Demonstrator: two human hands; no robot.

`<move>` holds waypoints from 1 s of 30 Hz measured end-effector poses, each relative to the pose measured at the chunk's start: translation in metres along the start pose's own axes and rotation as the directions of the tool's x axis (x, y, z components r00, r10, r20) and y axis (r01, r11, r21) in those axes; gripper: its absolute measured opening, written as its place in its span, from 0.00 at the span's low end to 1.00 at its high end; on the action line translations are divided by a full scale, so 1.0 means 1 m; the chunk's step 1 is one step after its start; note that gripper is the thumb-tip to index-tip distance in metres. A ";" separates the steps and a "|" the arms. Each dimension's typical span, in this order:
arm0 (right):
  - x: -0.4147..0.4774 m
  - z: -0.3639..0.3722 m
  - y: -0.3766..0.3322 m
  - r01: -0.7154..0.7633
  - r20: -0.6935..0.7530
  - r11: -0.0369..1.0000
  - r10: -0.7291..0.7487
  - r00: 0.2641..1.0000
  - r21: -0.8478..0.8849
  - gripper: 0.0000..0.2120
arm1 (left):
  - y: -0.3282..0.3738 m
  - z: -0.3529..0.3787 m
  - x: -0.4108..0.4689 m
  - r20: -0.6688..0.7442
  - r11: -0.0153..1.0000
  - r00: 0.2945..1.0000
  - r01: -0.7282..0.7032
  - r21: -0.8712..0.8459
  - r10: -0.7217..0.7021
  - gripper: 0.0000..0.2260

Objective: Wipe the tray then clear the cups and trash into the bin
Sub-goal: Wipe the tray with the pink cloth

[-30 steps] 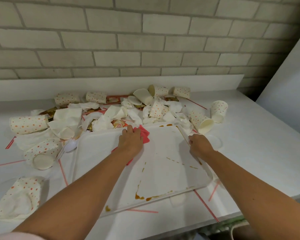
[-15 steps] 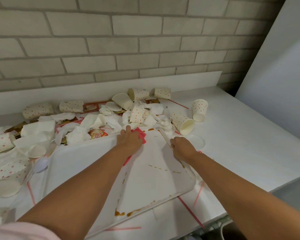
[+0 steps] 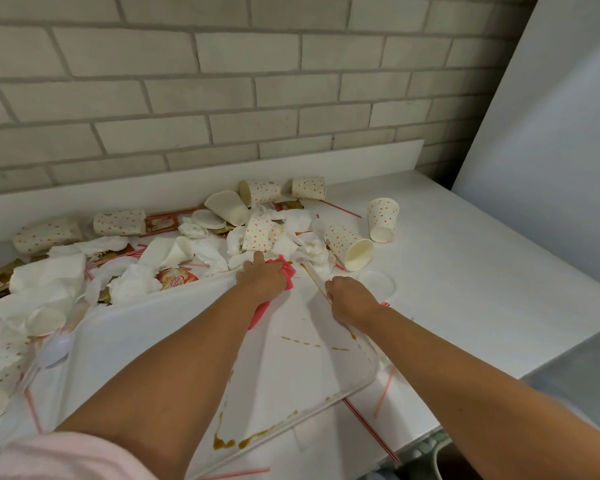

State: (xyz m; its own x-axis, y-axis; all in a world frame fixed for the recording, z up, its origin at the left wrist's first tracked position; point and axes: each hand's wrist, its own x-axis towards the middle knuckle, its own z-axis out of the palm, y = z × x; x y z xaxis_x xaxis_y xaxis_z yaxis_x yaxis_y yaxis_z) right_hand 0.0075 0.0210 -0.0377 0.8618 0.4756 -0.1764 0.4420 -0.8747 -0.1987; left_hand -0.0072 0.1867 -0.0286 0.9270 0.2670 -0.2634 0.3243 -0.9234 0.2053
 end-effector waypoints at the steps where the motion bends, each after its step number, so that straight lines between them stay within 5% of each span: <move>1: 0.000 -0.001 -0.001 -0.005 0.001 1.000 0.005 1.000 -0.015 0.11 | 0.001 -0.001 0.000 0.004 1.000 1.000 -0.007 0.006 0.007 0.20; 4: -0.004 -0.006 -0.006 -0.022 0.030 0.996 0.024 0.999 -0.081 0.06 | 0.002 0.000 -0.003 -0.029 0.998 0.998 -0.057 0.039 0.058 0.18; 11: -0.004 -0.009 -0.008 -0.022 0.064 0.995 0.028 0.998 -0.094 0.13 | -0.008 -0.005 -0.013 0.016 0.965 0.967 -0.253 0.068 0.253 0.19; 15: -0.004 -0.009 -0.007 -0.029 0.083 0.995 0.037 0.996 -0.096 0.16 | -0.021 0.001 -0.016 -0.114 0.978 0.979 -0.149 0.146 0.167 0.18; 20: -0.002 -0.012 -0.005 -0.014 0.116 0.993 0.028 0.993 -0.120 0.18 | -0.002 0.000 -0.006 -0.110 0.996 0.992 -0.045 0.078 0.054 0.18; 24: -0.001 -0.013 -0.004 -0.007 0.125 0.994 0.021 0.992 -0.110 0.07 | 0.017 0.000 0.002 -0.064 0.998 0.997 -0.049 0.044 0.052 0.17; 30: -0.001 -0.013 -0.003 0.001 0.124 0.998 0.007 0.992 -0.064 0.08 | 0.031 0.002 0.003 -0.032 0.991 0.992 -0.120 0.053 0.122 0.16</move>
State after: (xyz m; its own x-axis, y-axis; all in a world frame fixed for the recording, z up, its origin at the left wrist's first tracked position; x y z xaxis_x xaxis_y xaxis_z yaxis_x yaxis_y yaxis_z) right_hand 0.0086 0.0218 -0.0241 0.8274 0.4773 -0.2960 0.4577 -0.8784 -0.1373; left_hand 0.0052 0.1587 -0.0253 0.9652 0.1611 -0.2060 0.2002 -0.9620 0.1856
